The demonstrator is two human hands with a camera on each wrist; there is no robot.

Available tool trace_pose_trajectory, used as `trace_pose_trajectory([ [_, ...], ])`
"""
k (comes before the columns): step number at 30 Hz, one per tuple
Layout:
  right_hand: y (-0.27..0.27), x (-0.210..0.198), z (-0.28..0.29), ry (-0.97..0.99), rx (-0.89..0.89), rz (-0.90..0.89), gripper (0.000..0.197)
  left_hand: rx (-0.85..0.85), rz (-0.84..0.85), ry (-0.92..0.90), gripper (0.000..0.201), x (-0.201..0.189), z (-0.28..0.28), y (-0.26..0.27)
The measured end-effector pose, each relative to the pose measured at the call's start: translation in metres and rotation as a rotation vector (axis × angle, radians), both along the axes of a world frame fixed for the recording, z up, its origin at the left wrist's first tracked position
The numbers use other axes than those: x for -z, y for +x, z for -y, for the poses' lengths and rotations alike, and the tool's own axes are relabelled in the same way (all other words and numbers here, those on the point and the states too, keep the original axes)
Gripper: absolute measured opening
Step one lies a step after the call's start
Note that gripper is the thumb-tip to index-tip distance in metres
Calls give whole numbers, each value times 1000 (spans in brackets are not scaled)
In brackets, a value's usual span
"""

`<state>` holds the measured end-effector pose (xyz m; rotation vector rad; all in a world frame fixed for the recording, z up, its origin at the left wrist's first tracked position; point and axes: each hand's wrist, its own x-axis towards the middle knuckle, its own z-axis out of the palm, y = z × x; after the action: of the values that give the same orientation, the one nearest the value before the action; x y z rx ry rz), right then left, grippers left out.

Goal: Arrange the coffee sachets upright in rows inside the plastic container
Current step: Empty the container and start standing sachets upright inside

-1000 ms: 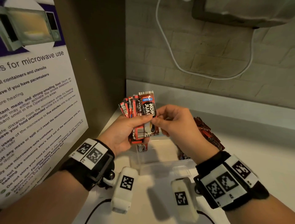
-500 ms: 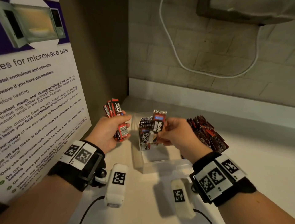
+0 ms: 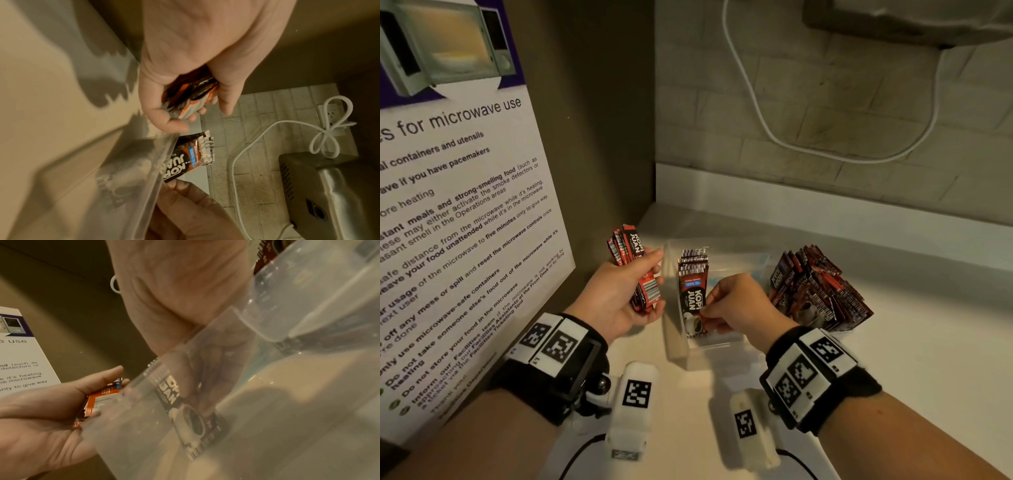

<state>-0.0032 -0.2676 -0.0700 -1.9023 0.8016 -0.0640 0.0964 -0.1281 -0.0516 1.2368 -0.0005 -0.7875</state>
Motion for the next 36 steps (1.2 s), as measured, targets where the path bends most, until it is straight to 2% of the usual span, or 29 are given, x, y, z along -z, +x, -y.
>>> trace_pose_trajectory([
  [5,-3,-2,2,-96,2,-9,19,-37,-47,-24,5,-2,-4,3],
  [7,-6,-6,6,-126,36,15,22,-57,-62,-71,16,-5,-6,4],
  [9,-10,-14,10,-138,90,77,21,-67,-32,-103,23,-8,-9,4],
  [12,-15,-30,12,-147,168,246,15,-11,46,-139,21,-15,-9,2],
  [15,-18,-51,2,-69,167,425,10,75,137,-160,21,-22,-8,-6],
  [19,-17,-67,-16,104,53,516,14,166,274,-141,34,-25,-1,-18],
  [24,-14,-66,-22,136,-3,535,1,203,347,-129,29,-23,3,-25],
  [27,-15,-66,-19,275,-42,539,13,194,292,-166,28,-24,4,-22],
  [30,-18,-68,-19,405,-132,449,11,153,243,-262,11,-28,7,-17],
  [32,-19,-67,-22,470,-189,402,8,172,244,-317,17,-32,10,-17],
  [36,-19,-63,-24,496,-233,386,20,144,298,-331,30,-40,13,-21],
])
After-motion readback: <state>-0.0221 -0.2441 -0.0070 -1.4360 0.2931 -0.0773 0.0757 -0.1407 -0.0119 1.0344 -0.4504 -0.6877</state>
